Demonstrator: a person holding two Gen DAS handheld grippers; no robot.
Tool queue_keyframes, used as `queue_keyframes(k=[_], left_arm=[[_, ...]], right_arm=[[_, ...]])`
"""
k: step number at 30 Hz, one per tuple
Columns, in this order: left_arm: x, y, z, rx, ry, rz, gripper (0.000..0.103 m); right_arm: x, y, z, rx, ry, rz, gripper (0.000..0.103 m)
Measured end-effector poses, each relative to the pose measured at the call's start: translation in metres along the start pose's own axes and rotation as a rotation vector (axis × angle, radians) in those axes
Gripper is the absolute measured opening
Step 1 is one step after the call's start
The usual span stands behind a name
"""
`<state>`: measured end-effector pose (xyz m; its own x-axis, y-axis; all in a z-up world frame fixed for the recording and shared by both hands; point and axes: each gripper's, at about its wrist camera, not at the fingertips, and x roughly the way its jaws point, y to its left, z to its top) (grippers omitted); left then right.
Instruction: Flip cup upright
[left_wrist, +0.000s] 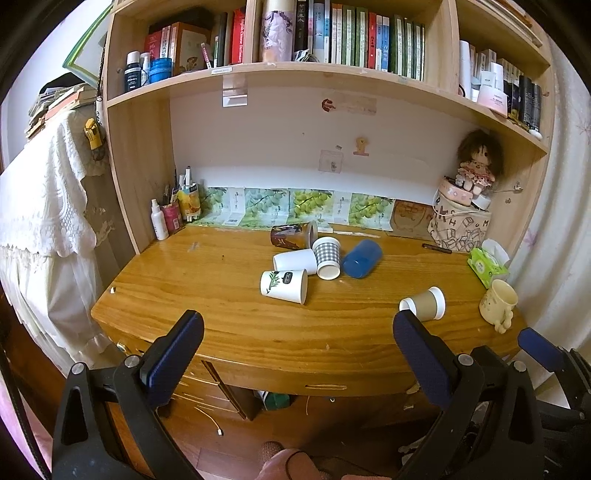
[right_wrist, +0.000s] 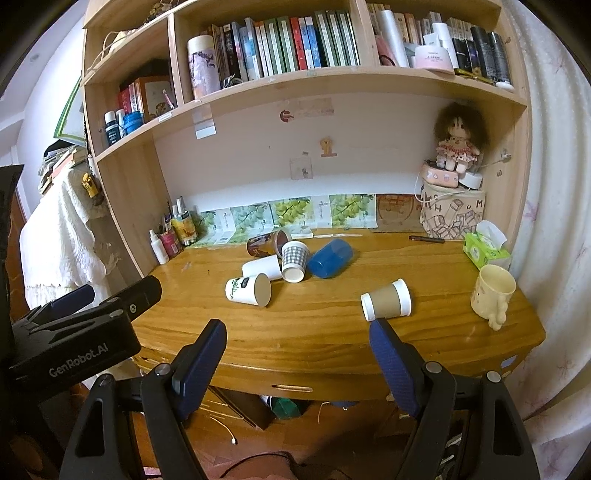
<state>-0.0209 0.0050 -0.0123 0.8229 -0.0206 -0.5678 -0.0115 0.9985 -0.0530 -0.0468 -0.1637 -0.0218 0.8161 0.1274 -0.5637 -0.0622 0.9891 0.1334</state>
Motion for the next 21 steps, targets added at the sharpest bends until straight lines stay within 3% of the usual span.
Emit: queue_keyframes(k=[12,21], left_arm=[[0.02,-0.004,-0.001,-0.007,0.081,-0.007,0.102],[0.047,-0.009,0.001,-0.013,0.163,-0.016,0.102]], right_arm=[[0.011,-0.005,0.001,0.007,0.041,-0.006,0.08],[0.036,-0.011,0.004,0.018,0.126,-0.012,0.08]])
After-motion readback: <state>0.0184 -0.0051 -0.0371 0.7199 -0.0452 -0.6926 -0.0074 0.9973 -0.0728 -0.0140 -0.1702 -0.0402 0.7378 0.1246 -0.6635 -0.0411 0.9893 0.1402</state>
